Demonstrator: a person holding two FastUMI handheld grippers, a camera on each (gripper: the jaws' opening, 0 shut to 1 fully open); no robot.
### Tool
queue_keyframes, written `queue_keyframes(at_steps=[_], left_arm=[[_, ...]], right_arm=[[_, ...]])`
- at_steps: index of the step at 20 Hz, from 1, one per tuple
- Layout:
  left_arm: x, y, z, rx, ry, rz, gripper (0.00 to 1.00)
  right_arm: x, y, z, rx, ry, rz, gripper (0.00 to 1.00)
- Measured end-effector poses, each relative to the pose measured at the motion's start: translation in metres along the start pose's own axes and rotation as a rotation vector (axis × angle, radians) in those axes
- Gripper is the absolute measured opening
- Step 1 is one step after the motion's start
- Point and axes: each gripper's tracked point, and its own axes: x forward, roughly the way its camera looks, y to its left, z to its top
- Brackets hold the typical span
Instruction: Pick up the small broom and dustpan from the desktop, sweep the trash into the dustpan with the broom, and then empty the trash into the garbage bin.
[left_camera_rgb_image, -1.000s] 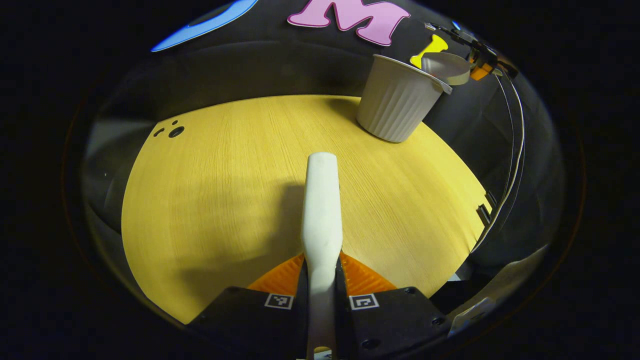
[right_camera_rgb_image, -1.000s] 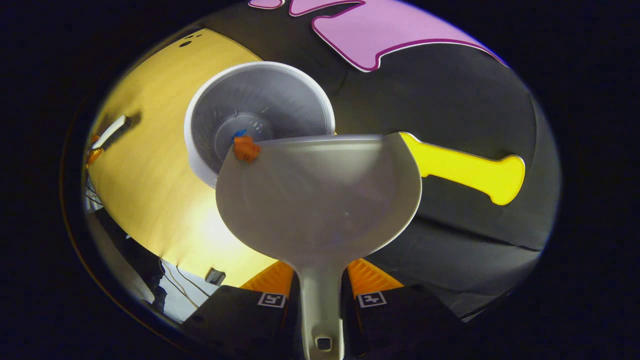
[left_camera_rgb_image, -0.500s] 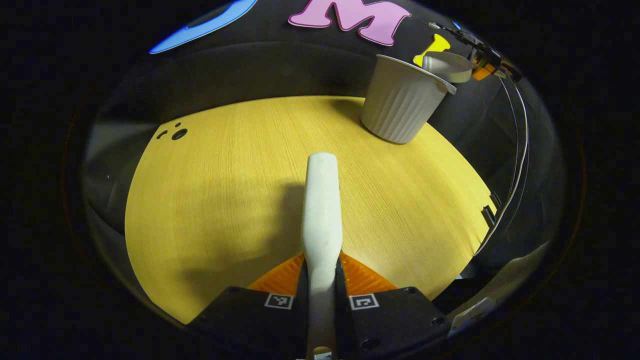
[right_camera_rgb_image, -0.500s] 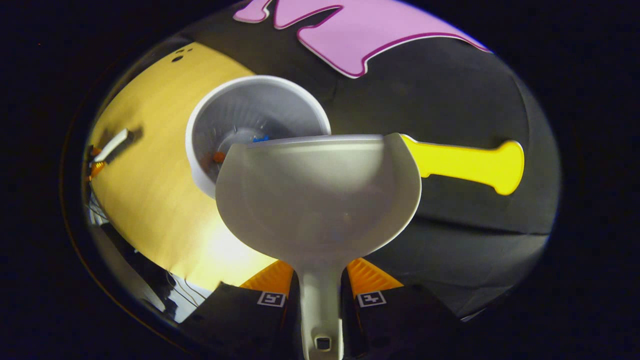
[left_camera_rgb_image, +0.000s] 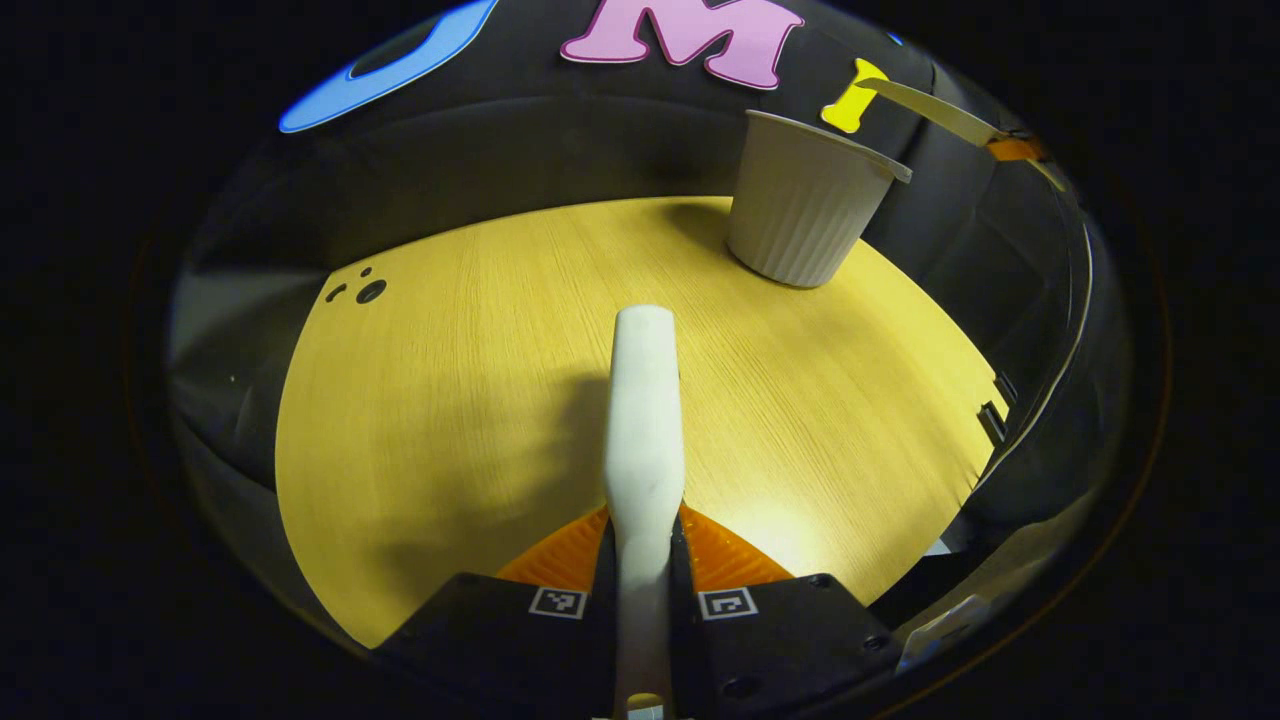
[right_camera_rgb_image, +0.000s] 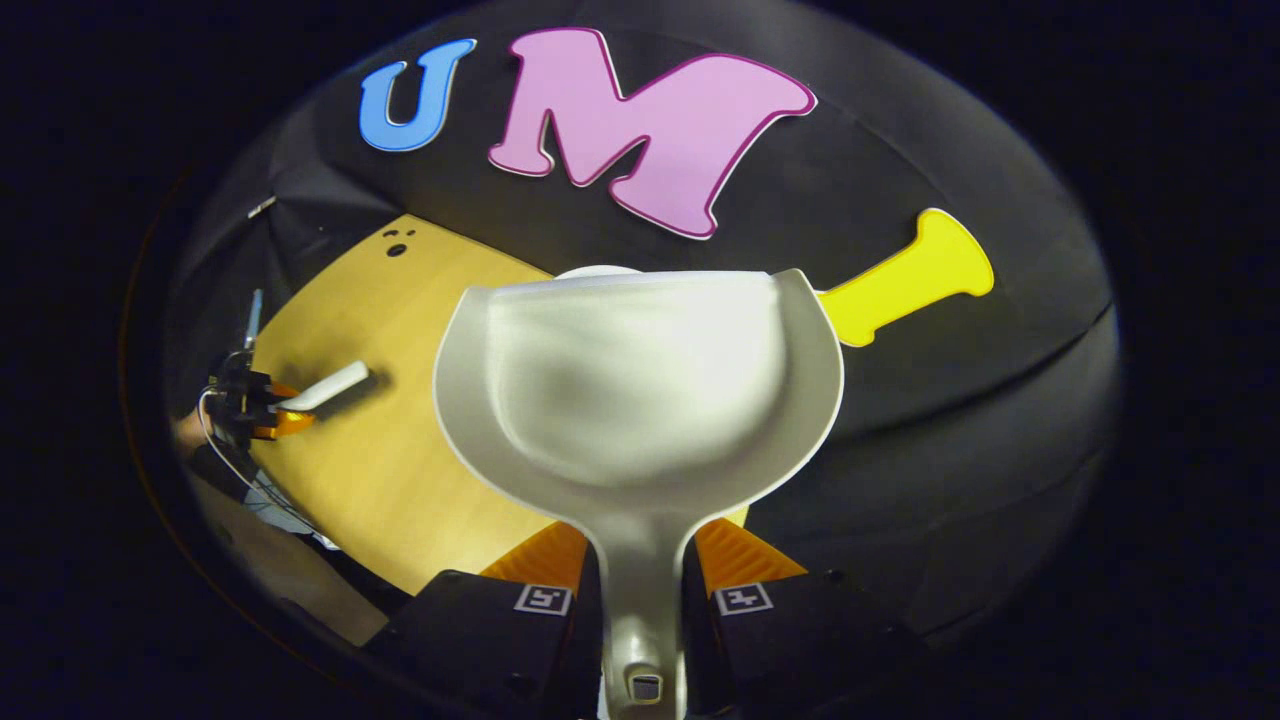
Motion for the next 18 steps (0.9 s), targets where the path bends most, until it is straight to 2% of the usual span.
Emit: queue_keyframes(at_steps=[5,10,11,12,18], left_arm=[[-0.003,0.0,0.003,0.022,0.003,0.028,0.26],[-0.002,-0.001,0.0,0.035,0.007,0.047,0.26],[-0.002,-0.001,-0.001,0.035,0.009,0.049,0.26],[-0.001,-0.001,-0.003,0.034,0.01,0.05,0.27],[0.011,0.001,-0.013,0.031,0.023,0.078,0.27]], right_arm=[[0.002,0.079,-0.055,0.04,0.005,0.107,0.37],[0.042,0.159,-0.121,0.093,0.085,0.203,0.39],[0.051,0.172,-0.131,0.096,0.098,0.214,0.35],[0.061,0.18,-0.141,0.099,0.11,0.218,0.39],[0.124,0.23,-0.178,0.141,0.174,0.226,0.37]])
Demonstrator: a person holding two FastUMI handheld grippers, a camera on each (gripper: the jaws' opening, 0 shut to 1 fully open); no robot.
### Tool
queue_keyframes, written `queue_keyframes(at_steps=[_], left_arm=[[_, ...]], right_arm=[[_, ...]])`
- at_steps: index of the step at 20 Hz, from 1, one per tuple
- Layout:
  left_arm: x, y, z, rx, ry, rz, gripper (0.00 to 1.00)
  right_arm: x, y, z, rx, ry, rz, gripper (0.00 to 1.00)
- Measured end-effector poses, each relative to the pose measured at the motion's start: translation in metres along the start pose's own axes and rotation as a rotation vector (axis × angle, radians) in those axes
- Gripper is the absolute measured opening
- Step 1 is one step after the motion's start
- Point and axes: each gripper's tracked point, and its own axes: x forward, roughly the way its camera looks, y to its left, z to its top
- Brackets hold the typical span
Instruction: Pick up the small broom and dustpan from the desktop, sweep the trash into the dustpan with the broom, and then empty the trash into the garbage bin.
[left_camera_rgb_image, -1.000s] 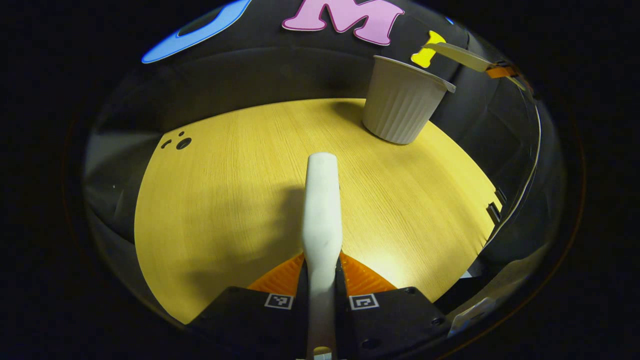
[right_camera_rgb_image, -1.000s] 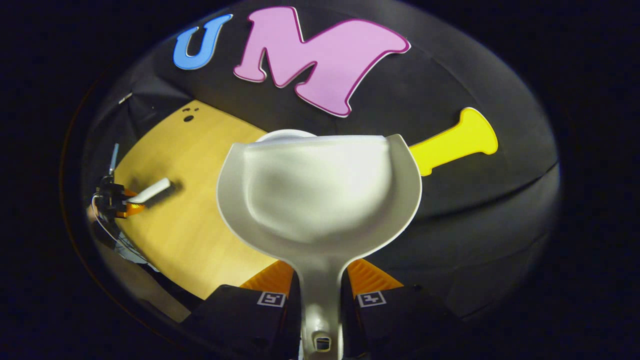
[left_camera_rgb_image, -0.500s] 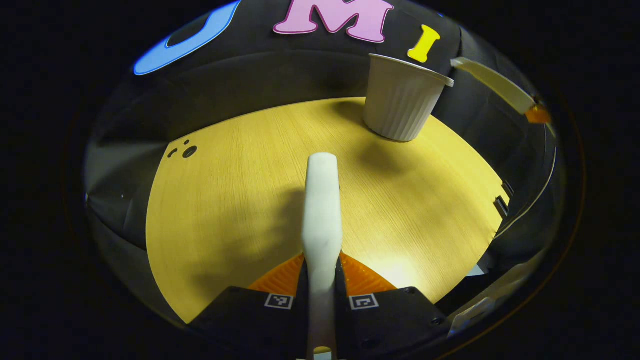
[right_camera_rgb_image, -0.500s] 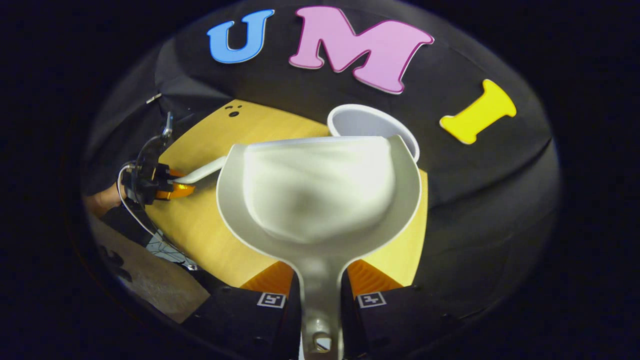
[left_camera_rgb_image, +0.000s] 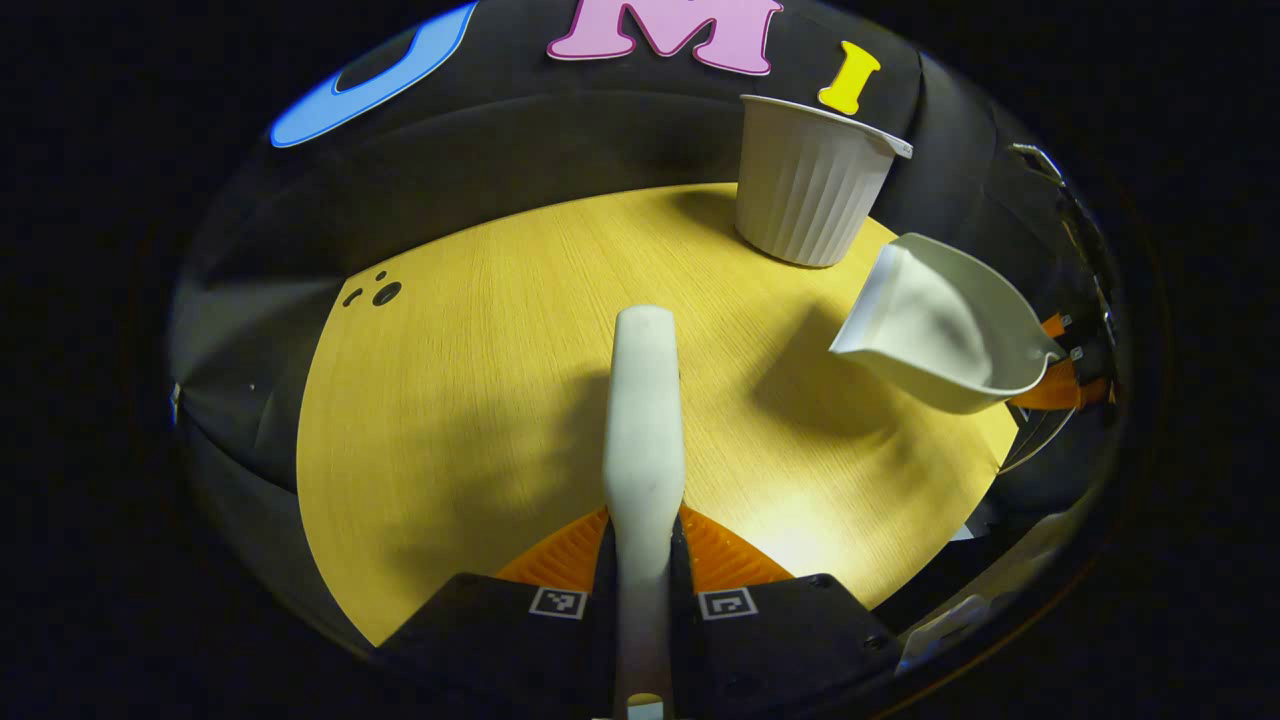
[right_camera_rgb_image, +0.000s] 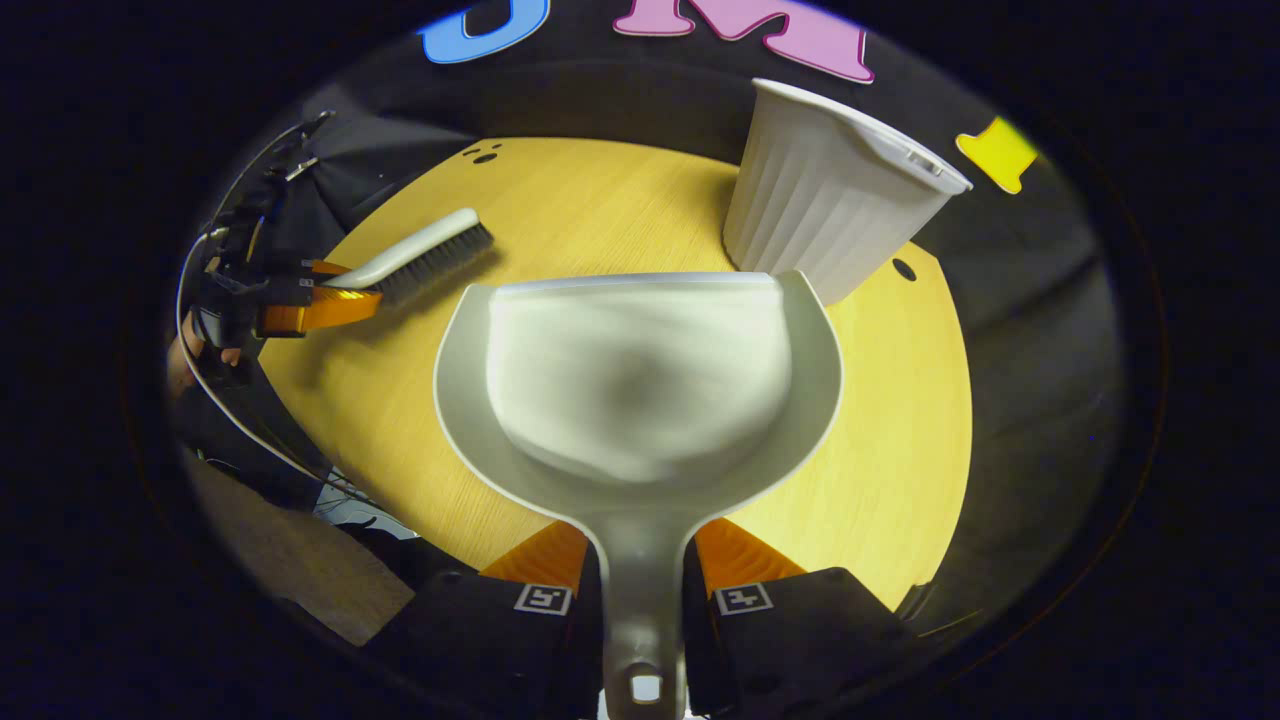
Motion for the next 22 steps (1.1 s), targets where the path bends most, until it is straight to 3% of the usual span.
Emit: queue_keyframes(at_steps=[6,7,12,14,17,22], left_arm=[[0.015,0.004,-0.011,0.014,0.016,0.034,0.26],[0.017,0.004,-0.011,0.014,0.019,0.04,0.27],[0.031,0.008,-0.019,0.016,0.05,0.048,0.27],[0.034,0.008,-0.019,0.009,0.045,0.044,0.28],[0.037,0.009,-0.021,0.015,0.049,0.048,0.29],[0.032,0.013,-0.021,0.043,0.034,0.06,0.33]], right_arm=[[0.035,0.013,-0.01,0.033,0.037,0.008,0.34],[0.038,0.012,-0.009,0.031,0.039,0.004,0.39],[0.053,0.024,-0.007,0.054,0.055,0.037,0.35],[0.051,0.028,-0.004,0.063,0.048,0.041,0.4],[0.05,0.027,-0.007,0.053,0.048,0.032,0.35],[0.047,0.032,-0.011,0.067,0.063,0.039,0.42]])
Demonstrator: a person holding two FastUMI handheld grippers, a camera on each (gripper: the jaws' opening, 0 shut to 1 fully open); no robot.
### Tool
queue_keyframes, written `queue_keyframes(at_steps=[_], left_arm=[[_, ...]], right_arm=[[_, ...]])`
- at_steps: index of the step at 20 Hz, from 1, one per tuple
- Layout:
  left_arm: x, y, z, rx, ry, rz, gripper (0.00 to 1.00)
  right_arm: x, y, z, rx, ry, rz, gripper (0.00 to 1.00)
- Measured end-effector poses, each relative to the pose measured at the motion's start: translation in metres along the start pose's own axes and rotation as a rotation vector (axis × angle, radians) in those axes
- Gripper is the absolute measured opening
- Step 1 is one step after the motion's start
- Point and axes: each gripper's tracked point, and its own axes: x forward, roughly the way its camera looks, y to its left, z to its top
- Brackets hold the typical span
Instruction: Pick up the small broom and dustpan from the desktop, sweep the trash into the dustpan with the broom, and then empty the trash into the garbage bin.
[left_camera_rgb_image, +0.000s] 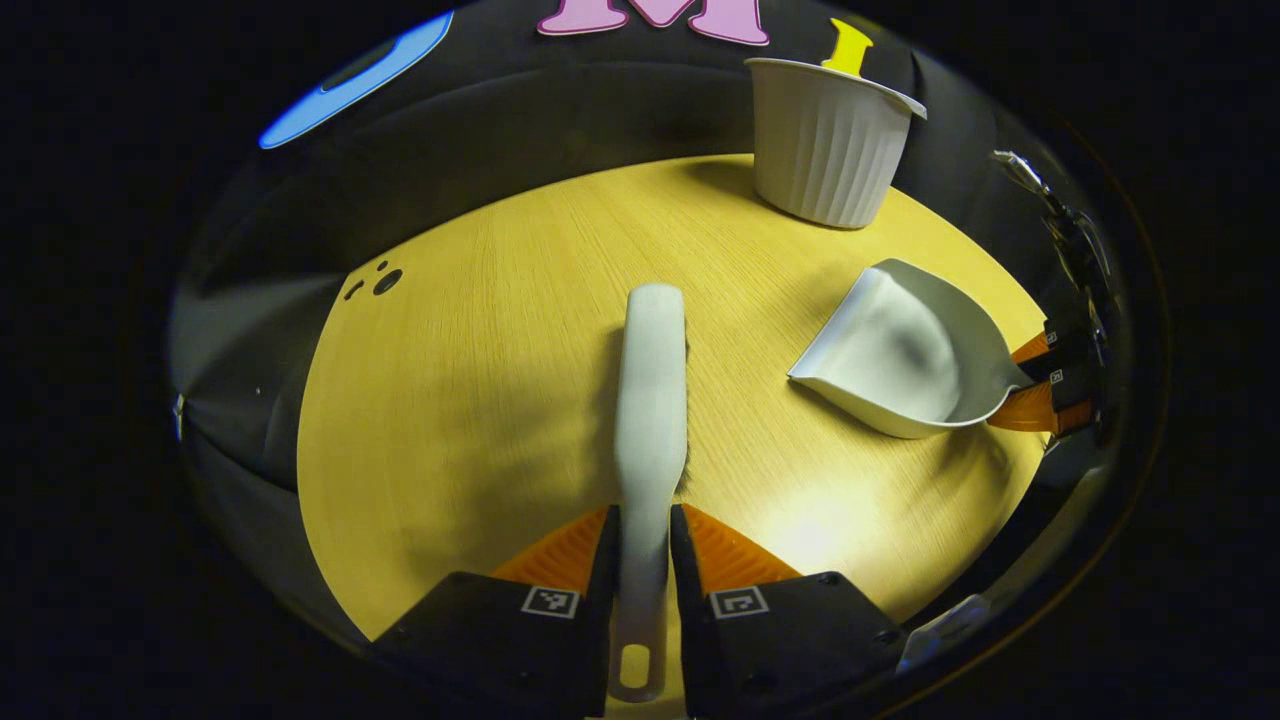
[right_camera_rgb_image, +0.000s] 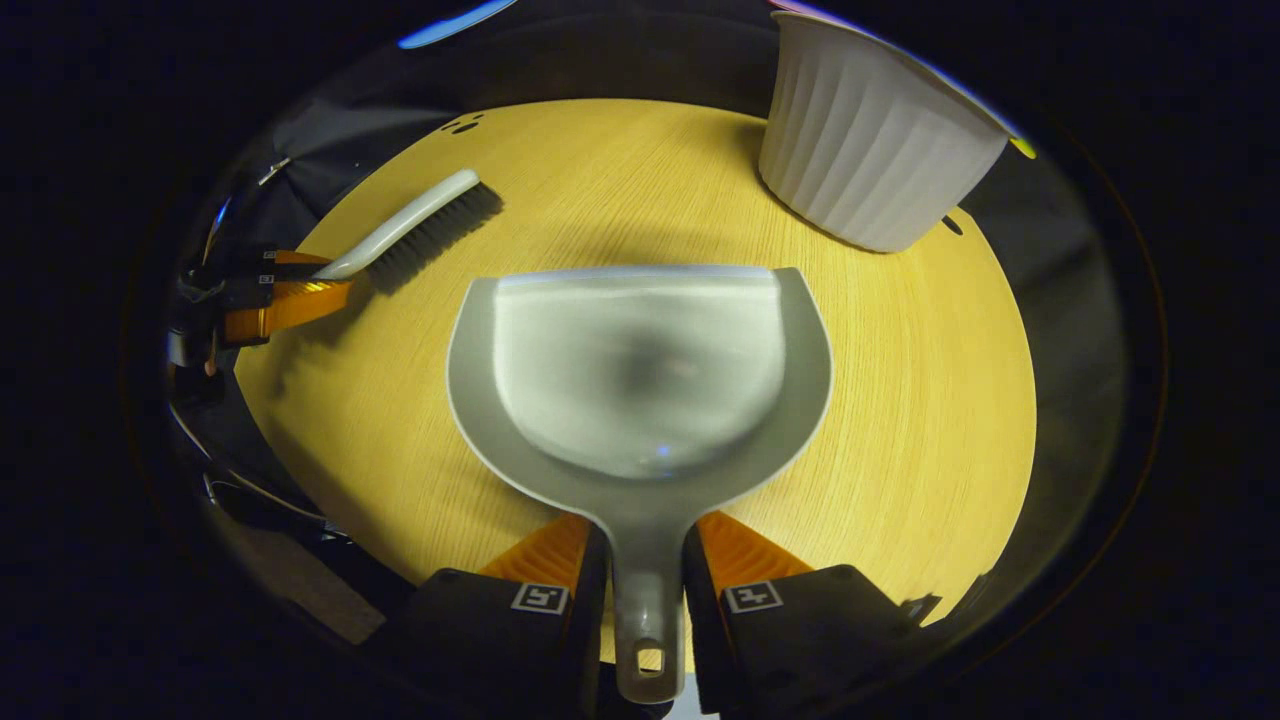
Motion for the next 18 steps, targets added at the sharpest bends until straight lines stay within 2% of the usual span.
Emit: queue_keyframes(at_steps=[2,3,4,5,6,7,8,9,13,18], left_arm=[[-0.006,0.002,-0.003,0.006,-0.003,0.008,0.35],[-0.01,0.003,-0.004,0.009,-0.007,0.008,0.43],[-0.015,0.004,-0.005,0.015,-0.015,0.012,0.43],[-0.021,0.005,-0.005,0.02,-0.025,0.018,0.53],[-0.029,0.008,-0.004,0.026,-0.04,0.029,0.49],[-0.037,0.01,-0.002,0.031,-0.058,0.038,0.49],[-0.045,0.012,0.001,0.033,-0.081,0.048,0.49],[-0.054,0.014,0.008,0.033,-0.111,0.061,0.49],[-0.103,0.011,0.054,0.019,-0.289,0.069,0.49],[-0.175,0.011,0.133,-0.05,-0.559,0.057,0.49]], right_arm=[[-0.008,0.0,0.002,0.006,-0.019,0.002,0.46],[-0.015,0.0,0.005,0.002,-0.032,-0.001,0.48],[-0.024,-0.001,0.006,-0.003,-0.047,-0.006,0.47],[-0.035,0.001,0.008,-0.005,-0.069,-0.009,0.48],[-0.047,0.0,0.011,-0.001,-0.096,-0.018,0.56],[-0.058,0.0,0.018,0.007,-0.135,-0.022,0.47],[-0.07,0.002,0.024,0.019,-0.173,-0.024,0.53],[-0.083,0.005,0.032,0.032,-0.216,-0.015,0.46],[-0.135,0.007,0.07,0.061,-0.419,-0.024,0.46],[-0.206,-0.002,0.124,0.08,-0.672,-0.07,0.45]])
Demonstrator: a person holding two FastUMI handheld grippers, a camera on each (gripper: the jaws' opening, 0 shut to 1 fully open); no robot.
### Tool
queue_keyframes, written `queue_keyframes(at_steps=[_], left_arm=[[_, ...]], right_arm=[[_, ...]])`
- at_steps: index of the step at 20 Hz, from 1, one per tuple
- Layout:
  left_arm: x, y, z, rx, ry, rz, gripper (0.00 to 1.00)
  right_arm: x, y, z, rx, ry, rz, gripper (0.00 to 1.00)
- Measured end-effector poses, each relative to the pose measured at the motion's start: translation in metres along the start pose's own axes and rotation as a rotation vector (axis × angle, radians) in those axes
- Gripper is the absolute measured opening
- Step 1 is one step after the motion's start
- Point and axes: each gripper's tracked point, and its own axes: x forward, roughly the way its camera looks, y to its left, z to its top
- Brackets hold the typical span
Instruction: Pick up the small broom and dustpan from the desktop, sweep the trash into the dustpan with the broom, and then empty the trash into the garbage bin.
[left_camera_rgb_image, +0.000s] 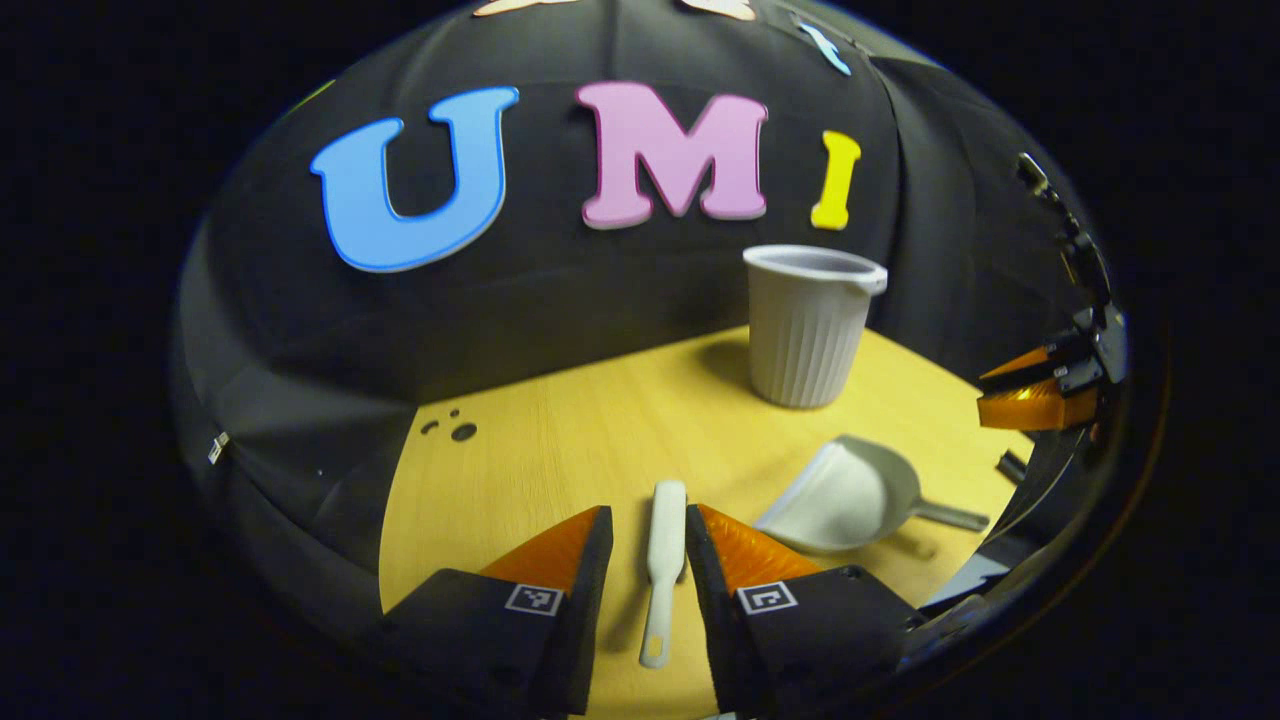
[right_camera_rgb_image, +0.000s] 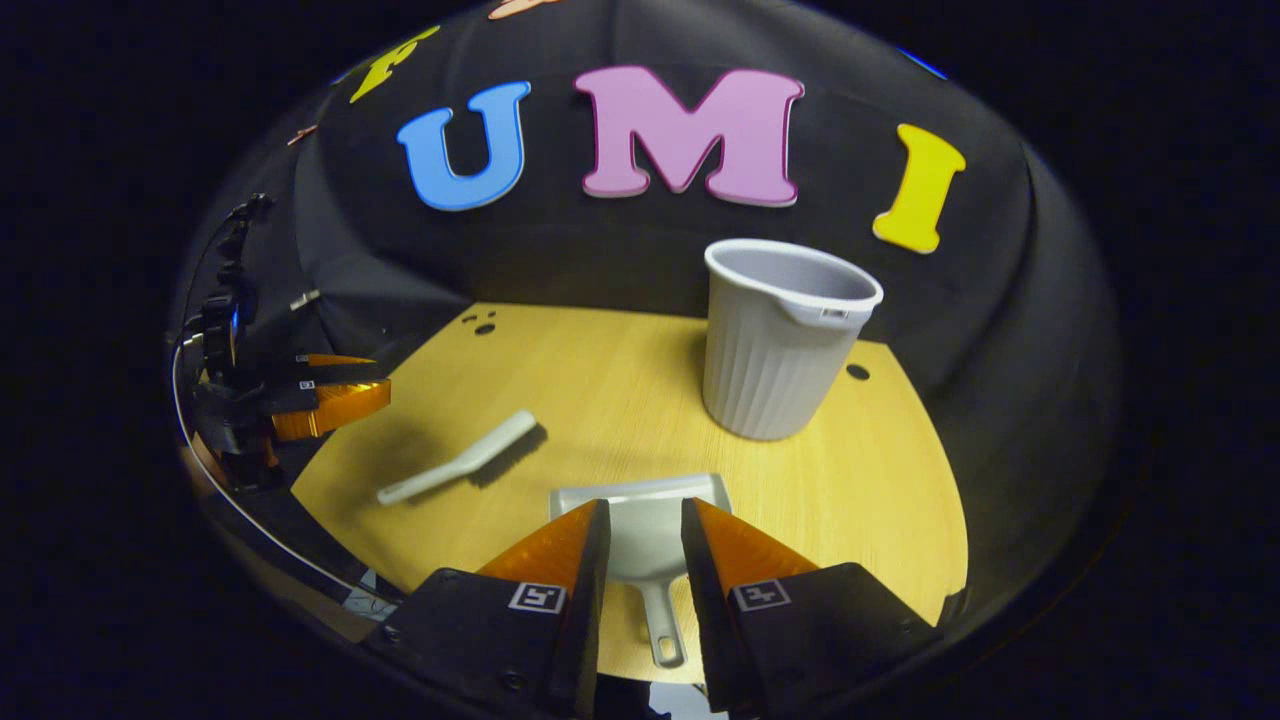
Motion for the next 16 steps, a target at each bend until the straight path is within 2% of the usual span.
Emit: queue_keyframes(at_steps=[3,6,7,8,11,16], left_arm=[[-0.017,-0.005,0.055,-0.016,-0.15,-0.022,0.48],[-0.034,-0.007,0.094,0.007,-0.263,-0.025,0.49],[-0.04,-0.011,0.105,0.01,-0.291,-0.028,0.49],[-0.045,-0.015,0.113,0.007,-0.313,-0.037,0.49],[-0.051,-0.021,0.123,0.007,-0.352,-0.05,0.49],[-0.053,-0.029,0.116,0.001,-0.323,-0.085,0.5]], right_arm=[[-0.016,-0.003,0.053,-0.039,-0.161,-0.026,0.45],[-0.037,-0.003,0.087,-0.06,-0.277,-0.055,0.45],[-0.041,-0.004,0.092,-0.057,-0.296,-0.06,0.51],[-0.046,-0.002,0.1,-0.057,-0.315,-0.062,0.39],[-0.05,-0.003,0.108,-0.08,-0.34,-0.075,0.43],[-0.05,0.007,0.104,-0.063,-0.341,-0.052,0.46]])
